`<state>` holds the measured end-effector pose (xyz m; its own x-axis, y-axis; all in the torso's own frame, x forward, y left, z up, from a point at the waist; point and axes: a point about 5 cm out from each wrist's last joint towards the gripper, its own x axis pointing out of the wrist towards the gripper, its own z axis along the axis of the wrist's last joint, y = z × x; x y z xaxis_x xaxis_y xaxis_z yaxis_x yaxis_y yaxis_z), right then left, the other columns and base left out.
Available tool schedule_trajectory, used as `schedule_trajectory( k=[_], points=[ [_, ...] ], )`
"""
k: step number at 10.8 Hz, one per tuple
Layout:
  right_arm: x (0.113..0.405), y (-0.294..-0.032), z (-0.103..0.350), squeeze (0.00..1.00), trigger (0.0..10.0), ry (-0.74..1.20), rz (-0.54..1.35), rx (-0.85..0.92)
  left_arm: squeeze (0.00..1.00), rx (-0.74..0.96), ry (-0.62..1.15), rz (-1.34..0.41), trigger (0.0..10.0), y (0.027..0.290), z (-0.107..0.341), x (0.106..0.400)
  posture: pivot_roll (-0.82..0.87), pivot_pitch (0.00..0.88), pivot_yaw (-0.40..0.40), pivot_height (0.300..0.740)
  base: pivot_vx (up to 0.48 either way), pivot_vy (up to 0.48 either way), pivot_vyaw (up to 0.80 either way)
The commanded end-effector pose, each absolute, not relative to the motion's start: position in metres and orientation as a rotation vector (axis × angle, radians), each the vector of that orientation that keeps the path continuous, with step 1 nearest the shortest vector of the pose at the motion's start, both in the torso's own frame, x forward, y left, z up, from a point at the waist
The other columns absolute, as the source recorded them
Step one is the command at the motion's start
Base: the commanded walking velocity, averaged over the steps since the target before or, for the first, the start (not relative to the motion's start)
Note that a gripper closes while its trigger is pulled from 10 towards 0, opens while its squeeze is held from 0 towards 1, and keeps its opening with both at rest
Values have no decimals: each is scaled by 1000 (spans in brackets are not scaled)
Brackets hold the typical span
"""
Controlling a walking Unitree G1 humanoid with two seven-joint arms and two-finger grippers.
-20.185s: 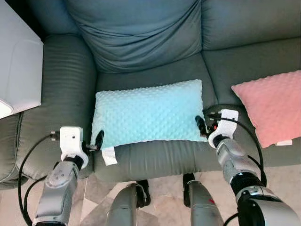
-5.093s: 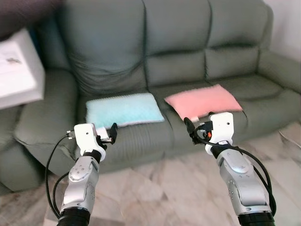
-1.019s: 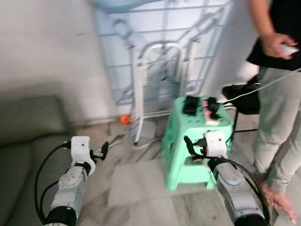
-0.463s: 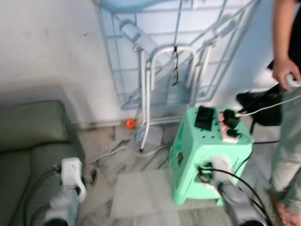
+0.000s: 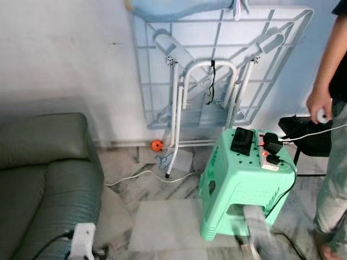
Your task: Move the pillow to the sofa
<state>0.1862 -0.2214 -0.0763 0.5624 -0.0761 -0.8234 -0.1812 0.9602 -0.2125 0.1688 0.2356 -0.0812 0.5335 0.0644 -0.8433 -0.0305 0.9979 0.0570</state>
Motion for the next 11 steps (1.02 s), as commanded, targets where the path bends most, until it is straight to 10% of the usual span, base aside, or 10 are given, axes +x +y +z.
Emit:
schedule_trajectory(
  k=[1,11],
  points=[
    [182,-223,-78,0,10000,1013,82,-298,0,63,1021,30,10000,237,-81,169,-171,3,8,740,0,0,0],
    [158,-240,-85,0,10000,1073,-8,-270,0,149,1039,-104,10000,219,-81,177,-256,0,30,740,0,0,0]
  ],
)
